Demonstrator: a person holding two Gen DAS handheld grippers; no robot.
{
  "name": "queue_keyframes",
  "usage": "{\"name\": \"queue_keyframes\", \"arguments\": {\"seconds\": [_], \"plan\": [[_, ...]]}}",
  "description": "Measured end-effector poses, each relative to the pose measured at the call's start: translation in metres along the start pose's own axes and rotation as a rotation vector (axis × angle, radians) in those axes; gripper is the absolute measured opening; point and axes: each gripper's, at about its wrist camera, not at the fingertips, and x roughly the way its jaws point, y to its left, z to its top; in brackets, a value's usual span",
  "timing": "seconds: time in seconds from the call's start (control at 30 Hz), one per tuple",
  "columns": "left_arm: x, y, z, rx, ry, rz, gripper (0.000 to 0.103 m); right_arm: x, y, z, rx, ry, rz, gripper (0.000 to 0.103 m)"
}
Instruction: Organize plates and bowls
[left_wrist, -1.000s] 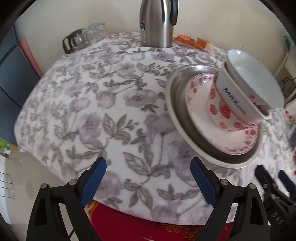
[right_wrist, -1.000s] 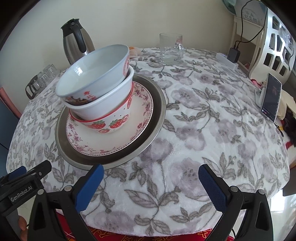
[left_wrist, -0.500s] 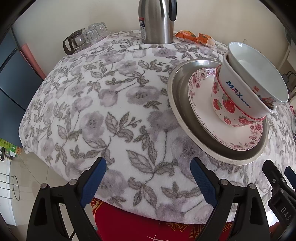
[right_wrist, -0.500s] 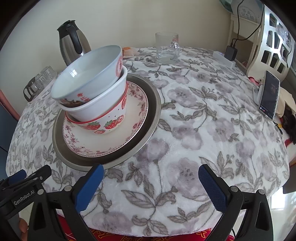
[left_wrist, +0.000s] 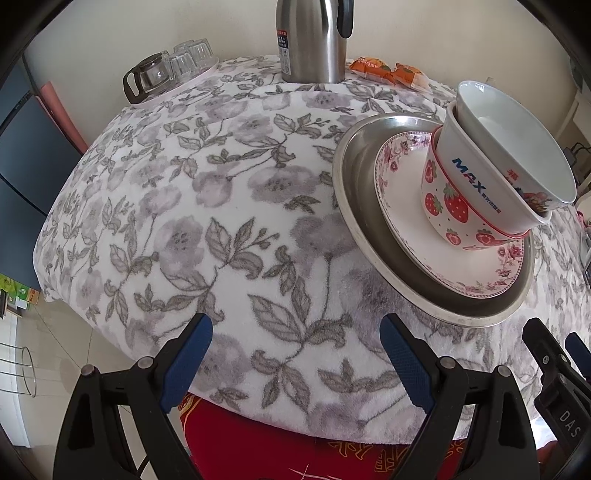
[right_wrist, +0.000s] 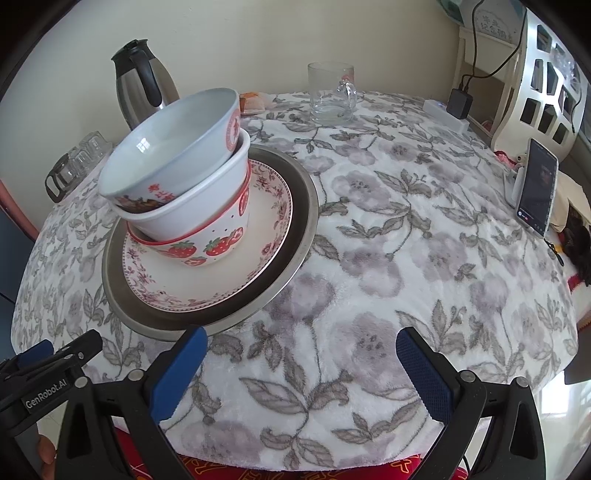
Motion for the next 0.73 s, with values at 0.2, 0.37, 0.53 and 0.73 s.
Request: {"name": "queue_keyframes", "arguments": {"seconds": [0.2,0.37,0.53,0.73], "plan": [[0.0003,0.0002,0.0001,-0.001,0.003,-0.006,0.092,0.0007,-0.0006,-0.0008,0.001,0.001,0.0,0.103],[-0.0002,0.0,0.0001,-0.003,0.004,-0.007,0.092,0.0002,-0.0003,-0.0003,0.0,0.003,-0.001,0.103],[-0.0014,0.0003,-0.0005,-0.007,-0.002,-0.005,0.092,0.001,-0.0005,-0.0009,0.001,0.004,-0.001,0.103],[-0.0002,0.0007,0.0002,-0.012,0.006,-0.014,0.092,0.001,-0.0005,-0.0007,0.0,0.005,-0.001,0.103]]}}
